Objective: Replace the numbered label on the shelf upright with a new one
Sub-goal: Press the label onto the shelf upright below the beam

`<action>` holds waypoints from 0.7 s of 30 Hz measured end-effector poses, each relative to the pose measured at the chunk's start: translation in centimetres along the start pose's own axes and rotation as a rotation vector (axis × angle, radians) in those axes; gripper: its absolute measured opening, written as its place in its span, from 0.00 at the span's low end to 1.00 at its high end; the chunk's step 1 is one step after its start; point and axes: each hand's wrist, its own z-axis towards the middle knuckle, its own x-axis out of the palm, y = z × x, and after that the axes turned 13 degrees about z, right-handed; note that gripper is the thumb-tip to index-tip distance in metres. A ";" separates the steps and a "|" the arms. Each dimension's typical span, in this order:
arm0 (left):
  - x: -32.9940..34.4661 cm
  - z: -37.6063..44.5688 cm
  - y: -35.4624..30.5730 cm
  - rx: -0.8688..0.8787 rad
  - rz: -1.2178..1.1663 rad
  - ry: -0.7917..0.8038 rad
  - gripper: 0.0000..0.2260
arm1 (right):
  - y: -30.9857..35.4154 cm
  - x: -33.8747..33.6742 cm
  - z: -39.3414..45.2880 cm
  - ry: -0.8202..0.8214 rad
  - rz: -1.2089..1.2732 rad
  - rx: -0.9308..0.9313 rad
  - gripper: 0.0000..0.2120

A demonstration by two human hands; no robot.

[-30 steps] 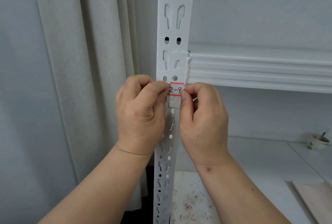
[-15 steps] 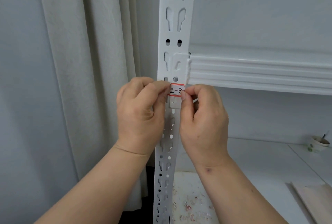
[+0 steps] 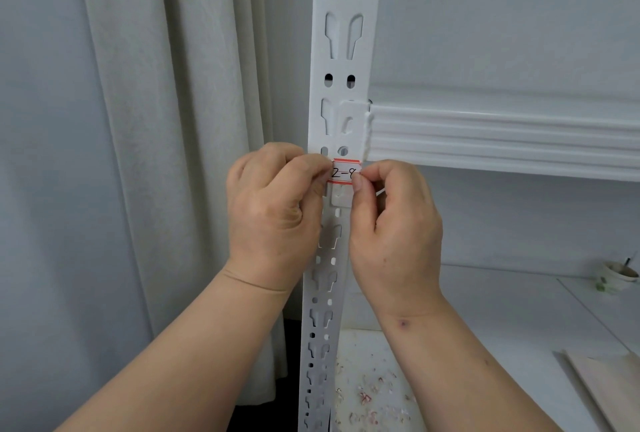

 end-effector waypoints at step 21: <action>-0.5 0.6 -0.4 -0.114 -0.083 0.132 0.02 | 0.6 -0.4 0.1 0.072 -0.018 0.065 0.03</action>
